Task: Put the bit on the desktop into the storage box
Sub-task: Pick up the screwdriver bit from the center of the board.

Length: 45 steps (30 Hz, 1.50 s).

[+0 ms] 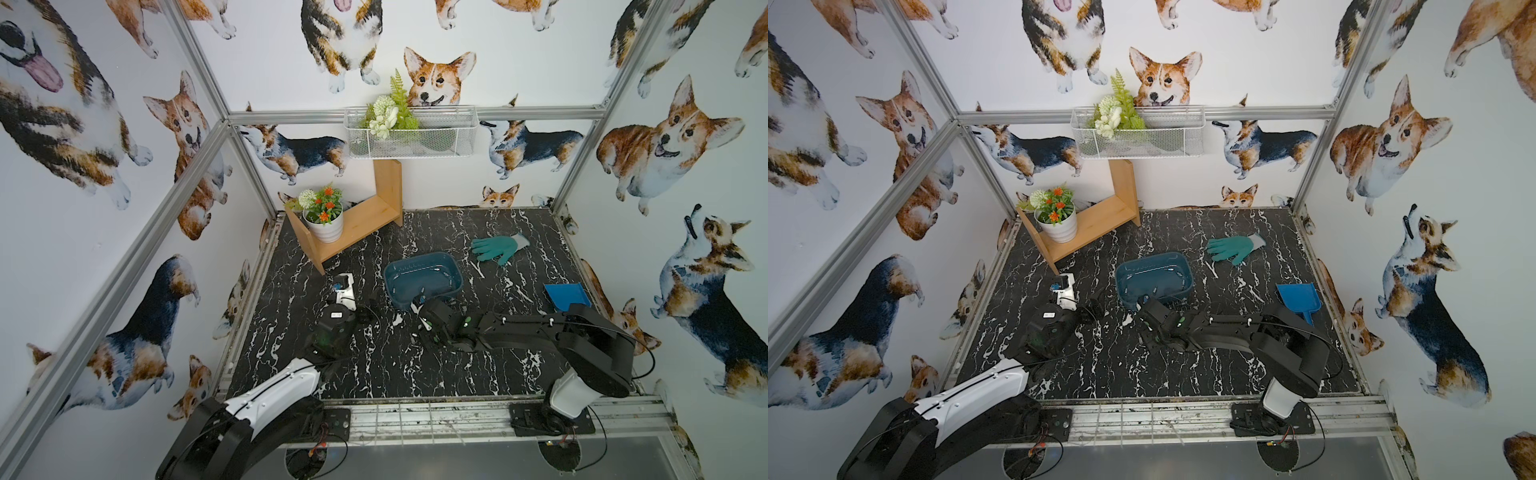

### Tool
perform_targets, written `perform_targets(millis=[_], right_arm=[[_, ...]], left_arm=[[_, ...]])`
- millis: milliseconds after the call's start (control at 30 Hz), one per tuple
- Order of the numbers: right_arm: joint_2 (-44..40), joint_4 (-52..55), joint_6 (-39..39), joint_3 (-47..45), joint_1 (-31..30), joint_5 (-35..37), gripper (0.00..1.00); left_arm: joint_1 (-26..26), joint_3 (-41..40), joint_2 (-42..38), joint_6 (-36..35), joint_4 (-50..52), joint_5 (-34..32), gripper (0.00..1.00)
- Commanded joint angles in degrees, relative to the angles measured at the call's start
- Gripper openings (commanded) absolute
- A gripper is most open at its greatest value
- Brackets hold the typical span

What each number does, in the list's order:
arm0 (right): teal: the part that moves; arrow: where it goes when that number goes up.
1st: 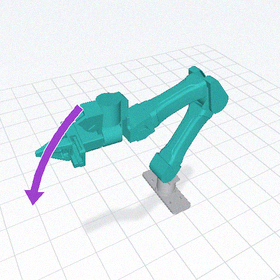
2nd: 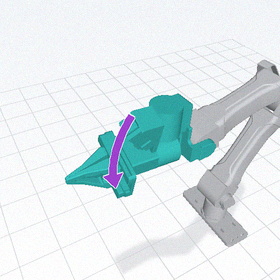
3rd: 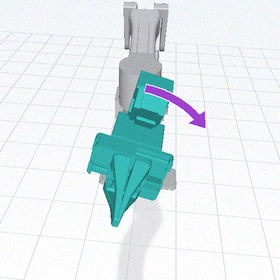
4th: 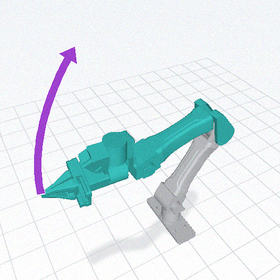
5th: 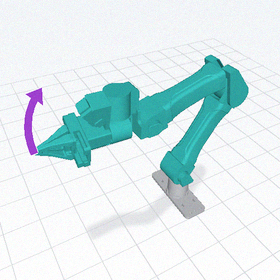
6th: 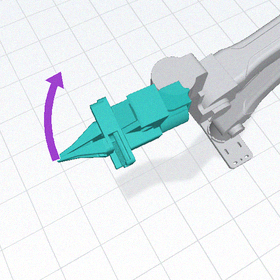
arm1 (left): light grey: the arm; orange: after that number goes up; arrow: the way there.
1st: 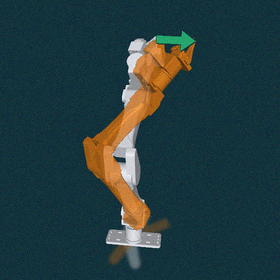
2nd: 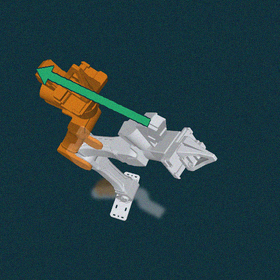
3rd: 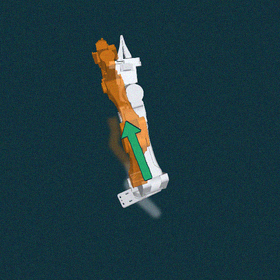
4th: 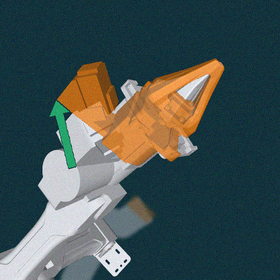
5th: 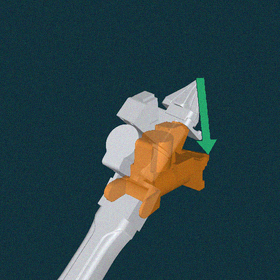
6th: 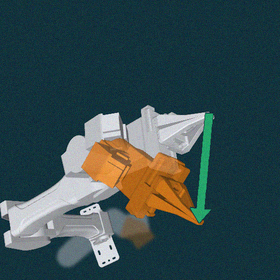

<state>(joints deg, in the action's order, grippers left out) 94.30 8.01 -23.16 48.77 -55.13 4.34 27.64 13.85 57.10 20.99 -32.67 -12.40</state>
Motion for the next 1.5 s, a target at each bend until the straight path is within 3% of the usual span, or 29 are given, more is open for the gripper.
perform_targets(millis=[0,600,933,1200,1467], right_arm=[[1.1,0.9,1.0,0.9,-0.2,0.2,0.38],[6.1,1.4,2.3,4.2,-0.3,1.6,0.34],[7.0,2.2,2.2,5.0,-0.2,1.7,0.2],[5.6,4.2,1.4,5.0,-0.2,4.7,0.12],[-1.0,4.7,1.6,4.7,-0.2,8.6,0.1]], left_arm=[[0.0,0.3,-0.1,-0.3,-0.8,-0.5,1.0],[0.0,0.4,-0.2,-0.3,-0.6,-0.6,1.0],[0.0,0.2,-0.5,-0.3,-0.5,-0.7,1.0],[0.0,0.2,-0.4,-0.2,-0.6,-0.5,1.0],[0.0,0.2,-0.5,0.0,-0.7,-0.6,1.0]])
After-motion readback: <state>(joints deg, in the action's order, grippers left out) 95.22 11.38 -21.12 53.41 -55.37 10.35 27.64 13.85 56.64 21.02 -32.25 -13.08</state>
